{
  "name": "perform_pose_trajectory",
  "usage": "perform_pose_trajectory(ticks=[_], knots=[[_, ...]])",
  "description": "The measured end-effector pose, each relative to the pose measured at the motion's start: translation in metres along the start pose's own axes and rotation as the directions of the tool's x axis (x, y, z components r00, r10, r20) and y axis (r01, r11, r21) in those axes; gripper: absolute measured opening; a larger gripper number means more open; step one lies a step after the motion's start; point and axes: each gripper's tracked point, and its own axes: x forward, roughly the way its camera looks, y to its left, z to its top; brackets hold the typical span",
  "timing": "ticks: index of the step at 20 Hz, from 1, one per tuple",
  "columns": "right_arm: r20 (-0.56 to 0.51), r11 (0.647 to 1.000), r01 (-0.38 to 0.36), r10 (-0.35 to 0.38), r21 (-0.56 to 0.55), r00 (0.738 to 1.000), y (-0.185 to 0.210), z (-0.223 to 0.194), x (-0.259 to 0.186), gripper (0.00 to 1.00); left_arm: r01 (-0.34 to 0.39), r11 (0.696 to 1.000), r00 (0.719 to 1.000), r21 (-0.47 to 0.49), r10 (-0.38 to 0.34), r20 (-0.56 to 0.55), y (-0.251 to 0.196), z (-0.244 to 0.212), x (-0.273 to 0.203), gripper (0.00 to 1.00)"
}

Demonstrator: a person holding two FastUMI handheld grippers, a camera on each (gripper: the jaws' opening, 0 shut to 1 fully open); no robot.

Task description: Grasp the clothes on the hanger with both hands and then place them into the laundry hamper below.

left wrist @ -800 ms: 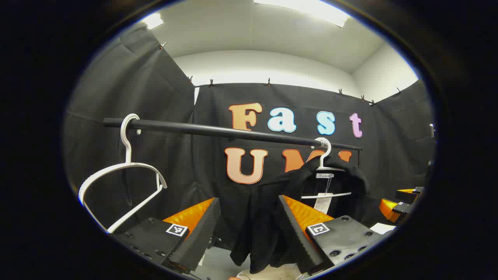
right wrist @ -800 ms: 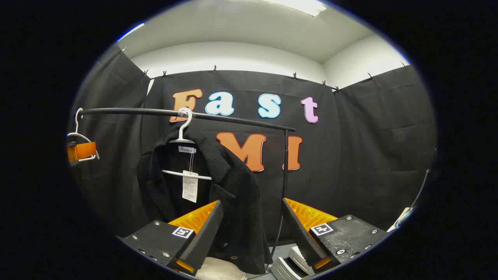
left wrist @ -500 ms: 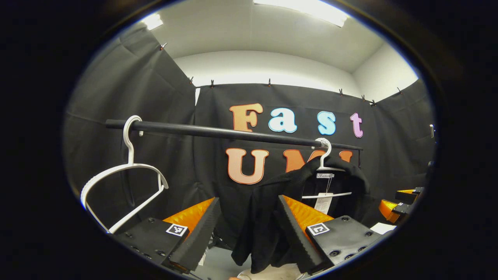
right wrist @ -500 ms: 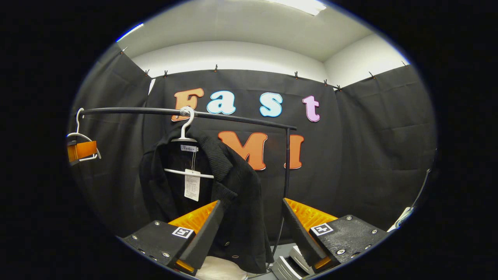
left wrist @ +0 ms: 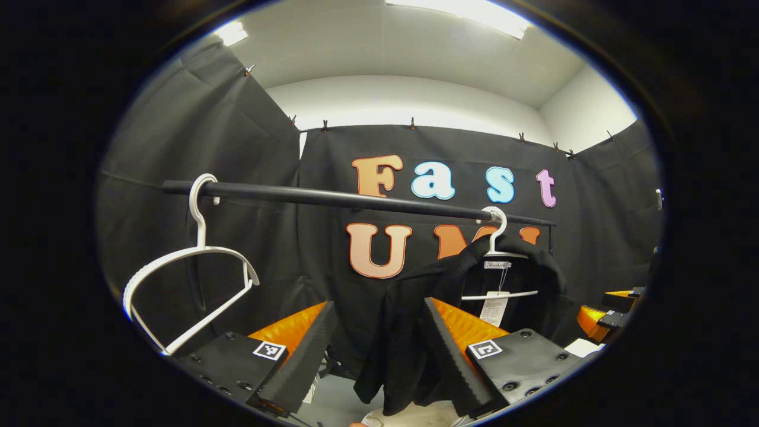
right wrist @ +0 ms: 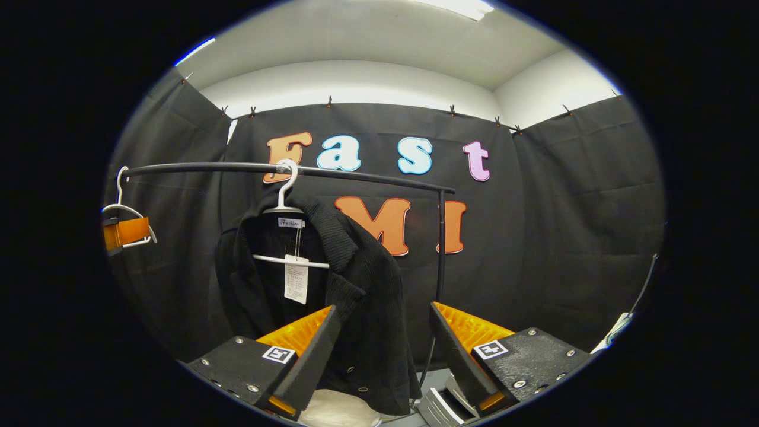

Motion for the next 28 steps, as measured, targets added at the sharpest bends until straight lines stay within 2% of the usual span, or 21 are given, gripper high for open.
perform_pose_trajectory(ticks=[1,6,7,9,10,11,12,14,15,16,18,23,24,25,28], knots=[[-0.003,1.000,-0.003,0.003,0.002,1.000,0.001,-0.002,0.000,0.94,-0.001,1.000,1.000,0.002,0.001,-0.002,0.000,0.000,0.000,0.99],[-0.018,1.000,-0.029,0.030,0.009,0.999,0.010,-0.011,0.004,0.94,-0.015,1.000,1.000,0.010,0.015,-0.009,0.003,-0.006,0.005,0.96],[-0.018,0.999,-0.033,0.033,0.003,0.999,0.012,-0.012,0.005,0.99,-0.017,1.000,1.000,0.012,0.017,-0.011,0.003,-0.008,0.005,0.99],[-0.020,0.999,-0.042,0.042,-0.009,0.999,0.016,-0.017,0.012,0.99,-0.012,1.000,1.000,0.008,0.013,-0.017,0.002,-0.010,0.005,0.99],[-0.024,0.999,-0.049,0.049,-0.012,0.999,0.019,-0.020,0.016,0.94,-0.010,1.000,1.000,0.007,0.010,-0.018,0.001,-0.010,0.006,0.99],[-0.029,0.998,-0.057,0.057,-0.012,0.998,0.022,-0.023,0.019,0.94,-0.011,1.000,1.000,0.009,0.011,-0.019,0.002,-0.010,0.005,0.99],[-0.034,0.998,-0.065,0.065,-0.009,0.997,0.026,-0.026,0.022,0.99,-0.015,1.000,1.000,0.015,0.015,-0.019,0.004,-0.010,0.004,0.96],[-0.046,0.997,-0.073,0.072,-0.011,0.996,0.032,-0.034,0.029,0.99,-0.023,0.999,1.000,0.030,0.023,-0.020,0.007,-0.010,0.004,0.99],[-0.052,0.997,-0.074,0.074,-0.013,0.996,0.032,-0.038,0.033,0.94,-0.026,0.999,0.999,0.037,0.027,-0.020,0.007,-0.011,0.004,0.99],[-0.058,0.997,-0.076,0.075,-0.015,0.996,0.033,-0.040,0.036,0.94,-0.029,0.999,0.999,0.041,0.030,-0.021,0.008,-0.011,0.005,0.96],[-0.069,0.997,-0.078,0.077,-0.015,0.995,0.035,-0.047,0.048,0.94,-0.036,0.998,0.999,0.044,0.037,-0.026,0.009,-0.015,0.008,0.99],[-0.092,0.996,-0.086,0.085,0.001,0.992,0.042,-0.064,0.078,0.94,-0.035,0.998,0.999,0.052,0.037,-0.040,0.002,-0.033,0.020,0.99],[-0.097,0.996,-0.086,0.086,0.003,0.992,0.044,-0.067,0.083,0.94,-0.038,0.998,0.998,0.057,0.040,-0.045,0.001,-0.038,0.023,0.96],[-0.100,0.996,-0.087,0.087,0.003,0.991,0.046,-0.069,0.088,0.94,-0.037,0.998,0.998,0.060,0.040,-0.053,-0.001,-0.043,0.025,0.99],[-0.110,0.996,-0.085,0.084,-0.002,0.990,0.048,-0.077,0.102,0.94,-0.011,0.999,0.997,0.042,0.014,-0.080,-0.014,-0.064,0.036,0.97]])
